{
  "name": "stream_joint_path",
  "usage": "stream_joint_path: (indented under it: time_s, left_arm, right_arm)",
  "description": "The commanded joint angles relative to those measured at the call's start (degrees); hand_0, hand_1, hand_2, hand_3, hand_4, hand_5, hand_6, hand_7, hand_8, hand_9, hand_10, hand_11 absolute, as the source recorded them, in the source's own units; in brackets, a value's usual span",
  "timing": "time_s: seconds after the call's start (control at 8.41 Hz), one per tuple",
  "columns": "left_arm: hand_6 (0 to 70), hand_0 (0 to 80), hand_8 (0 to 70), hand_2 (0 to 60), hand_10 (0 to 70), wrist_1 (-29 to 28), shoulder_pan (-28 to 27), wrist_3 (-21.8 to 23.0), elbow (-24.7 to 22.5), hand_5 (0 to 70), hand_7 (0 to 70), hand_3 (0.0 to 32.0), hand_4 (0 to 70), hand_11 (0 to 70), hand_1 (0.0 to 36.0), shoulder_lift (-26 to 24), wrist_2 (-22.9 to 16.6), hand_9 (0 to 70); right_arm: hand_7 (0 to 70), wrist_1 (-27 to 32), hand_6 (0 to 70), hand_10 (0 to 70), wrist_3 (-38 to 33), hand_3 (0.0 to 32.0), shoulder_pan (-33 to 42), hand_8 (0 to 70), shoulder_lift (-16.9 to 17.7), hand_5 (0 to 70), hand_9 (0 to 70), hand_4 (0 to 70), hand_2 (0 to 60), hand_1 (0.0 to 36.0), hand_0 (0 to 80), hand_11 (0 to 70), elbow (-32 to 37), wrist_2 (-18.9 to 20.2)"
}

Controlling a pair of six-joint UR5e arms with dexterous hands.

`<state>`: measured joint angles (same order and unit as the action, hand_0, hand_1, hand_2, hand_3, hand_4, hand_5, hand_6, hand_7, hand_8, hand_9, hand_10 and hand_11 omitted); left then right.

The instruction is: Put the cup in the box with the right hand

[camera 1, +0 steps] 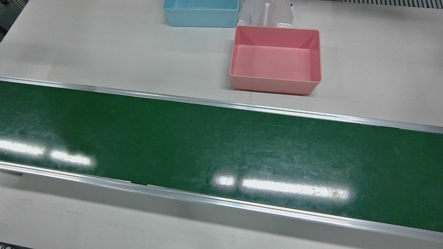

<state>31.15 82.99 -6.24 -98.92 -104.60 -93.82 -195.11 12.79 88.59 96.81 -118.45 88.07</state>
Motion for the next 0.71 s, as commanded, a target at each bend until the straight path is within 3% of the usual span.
stream_joint_path:
  time_s: [0.0,0.36,0.48,0.59]
  left_arm:
    - [0.0,0.0,0.0,0.0,0.0,-0.73,-0.03,0.00,-0.04,0.0,0.0,0.0,0.0,0.0,0.0,0.44,-0.05,0.0]
    - [0.0,0.0,0.0,0.0,0.0,0.13,-0.20,0.00,0.04,0.0,0.0,0.0,0.0,0.0,0.0,0.36,0.04,0.0]
    - [0.0,0.0,0.0,0.0,0.0,-0.39,-0.11,0.00,-0.14,0.0,0.0,0.0,0.0,0.0,0.0,0.44,-0.05,0.0]
    - [0.0,0.0,0.0,0.0,0.0,-0.39,-0.11,0.00,-0.14,0.0,0.0,0.0,0.0,0.0,0.0,0.45,0.04,0.0]
  right_arm:
    - [64.3,0.17,19.4,30.1,-0.22,0.0,-0.09,36.6,-0.04,18.9,45.7,12.4,13.9,36.0,80.0,46.2,0.41,0.00]
    - [67.0,0.17,20.0,30.4,-0.30,0.0,0.09,37.4,0.05,19.0,46.9,15.5,16.1,36.0,80.0,46.6,-0.02,0.17]
    - [62.0,0.17,18.8,29.0,-0.22,0.0,0.09,35.9,0.05,18.9,44.5,11.1,14.4,36.0,80.0,44.9,0.06,0.09]
    - [63.8,0.17,19.2,29.4,-0.22,0.0,0.09,36.4,0.05,19.0,45.3,12.3,14.8,36.0,80.0,45.4,-0.03,0.09]
